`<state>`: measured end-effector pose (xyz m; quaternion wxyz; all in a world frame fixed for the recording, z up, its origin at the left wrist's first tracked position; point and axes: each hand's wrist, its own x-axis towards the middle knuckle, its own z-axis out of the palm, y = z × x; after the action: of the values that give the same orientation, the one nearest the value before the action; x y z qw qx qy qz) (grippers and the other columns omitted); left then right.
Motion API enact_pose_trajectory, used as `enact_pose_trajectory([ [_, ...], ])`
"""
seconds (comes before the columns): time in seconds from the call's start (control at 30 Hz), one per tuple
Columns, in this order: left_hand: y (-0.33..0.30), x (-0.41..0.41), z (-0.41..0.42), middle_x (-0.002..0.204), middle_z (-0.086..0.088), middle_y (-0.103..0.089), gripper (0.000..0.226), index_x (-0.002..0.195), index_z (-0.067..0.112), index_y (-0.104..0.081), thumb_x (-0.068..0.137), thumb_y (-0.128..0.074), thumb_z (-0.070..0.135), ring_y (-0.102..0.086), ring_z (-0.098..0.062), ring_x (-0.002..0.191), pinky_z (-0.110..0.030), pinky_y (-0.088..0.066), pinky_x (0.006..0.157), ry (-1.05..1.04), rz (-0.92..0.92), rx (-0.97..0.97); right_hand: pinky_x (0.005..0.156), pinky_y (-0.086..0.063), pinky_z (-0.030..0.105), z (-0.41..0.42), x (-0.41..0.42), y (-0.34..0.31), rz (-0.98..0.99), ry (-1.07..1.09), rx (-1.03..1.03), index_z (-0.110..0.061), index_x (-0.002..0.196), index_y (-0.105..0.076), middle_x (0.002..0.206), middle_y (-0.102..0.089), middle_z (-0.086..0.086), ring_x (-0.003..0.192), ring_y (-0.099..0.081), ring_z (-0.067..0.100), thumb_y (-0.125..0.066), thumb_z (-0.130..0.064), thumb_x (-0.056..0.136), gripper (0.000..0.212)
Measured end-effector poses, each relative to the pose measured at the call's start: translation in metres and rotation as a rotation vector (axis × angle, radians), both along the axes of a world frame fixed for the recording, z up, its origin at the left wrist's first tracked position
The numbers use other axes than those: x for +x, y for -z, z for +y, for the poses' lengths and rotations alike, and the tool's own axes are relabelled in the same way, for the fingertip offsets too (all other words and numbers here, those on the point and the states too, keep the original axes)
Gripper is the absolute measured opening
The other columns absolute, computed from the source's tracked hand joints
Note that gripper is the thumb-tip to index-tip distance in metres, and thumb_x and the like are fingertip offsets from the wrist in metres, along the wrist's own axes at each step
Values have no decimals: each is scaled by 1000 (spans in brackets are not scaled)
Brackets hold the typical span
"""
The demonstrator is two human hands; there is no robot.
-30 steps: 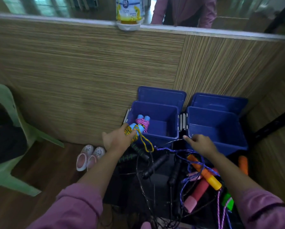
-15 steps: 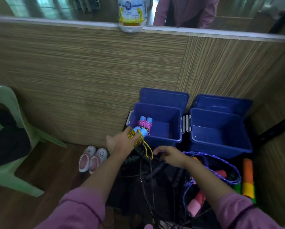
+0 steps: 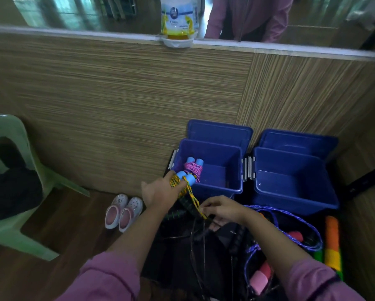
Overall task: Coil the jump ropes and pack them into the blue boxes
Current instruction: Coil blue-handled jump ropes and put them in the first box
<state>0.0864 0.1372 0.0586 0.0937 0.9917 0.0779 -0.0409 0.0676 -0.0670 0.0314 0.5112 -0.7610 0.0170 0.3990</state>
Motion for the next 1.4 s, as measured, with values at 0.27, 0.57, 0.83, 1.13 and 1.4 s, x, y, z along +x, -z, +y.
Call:
enact_pose_trajectory([
  [0.27, 2, 4, -4, 106, -4, -69, 57, 134, 39, -44, 89, -28, 70, -61, -23, 98, -41, -28, 89, 21, -27, 55, 63, -41, 32, -6, -16, -22, -519, -233, -711, -24, 85, -52, 82, -62, -6, 80, -58, 17, -75, -68, 51, 61],
  [0.57, 10, -8, -2, 112, -1, -67, 58, 137, 42, -39, 87, -28, 70, -60, -20, 102, -39, -28, 81, 105, -69, 65, 66, -43, 30, -20, -22, -17, -582, -39, -688, -6, 70, -58, 81, -68, 17, 81, -62, 31, -59, -25, 82, 23],
  [0.83, 40, -41, -4, 78, -5, -69, 63, 118, 37, -60, 76, -30, 71, -67, -24, 71, -29, -32, 59, 165, -108, 74, 57, -37, 21, -42, -15, -30, -434, -32, -498, -4, 93, -69, 79, -66, 14, 72, -56, 15, -56, -22, 92, 22],
  [1.13, 106, -83, -8, 118, 1, -63, 64, 141, 34, -41, 87, -33, 67, -59, -21, 108, -47, -41, 88, 50, 25, 96, 66, -38, 24, -34, -21, 4, -389, -159, -469, -18, 83, -68, 76, -61, 2, 74, -56, 15, -46, -34, 98, 31],
  [1.4, 122, -83, -26, 136, -11, -39, 86, 131, 35, -47, 55, -85, 22, -35, -33, 126, -74, -43, 75, 266, 16, -53, 48, -34, 23, -32, -21, 39, -219, 65, -356, -19, 62, -56, 53, -43, 2, 41, -40, 12, -45, -34, 99, 42],
])
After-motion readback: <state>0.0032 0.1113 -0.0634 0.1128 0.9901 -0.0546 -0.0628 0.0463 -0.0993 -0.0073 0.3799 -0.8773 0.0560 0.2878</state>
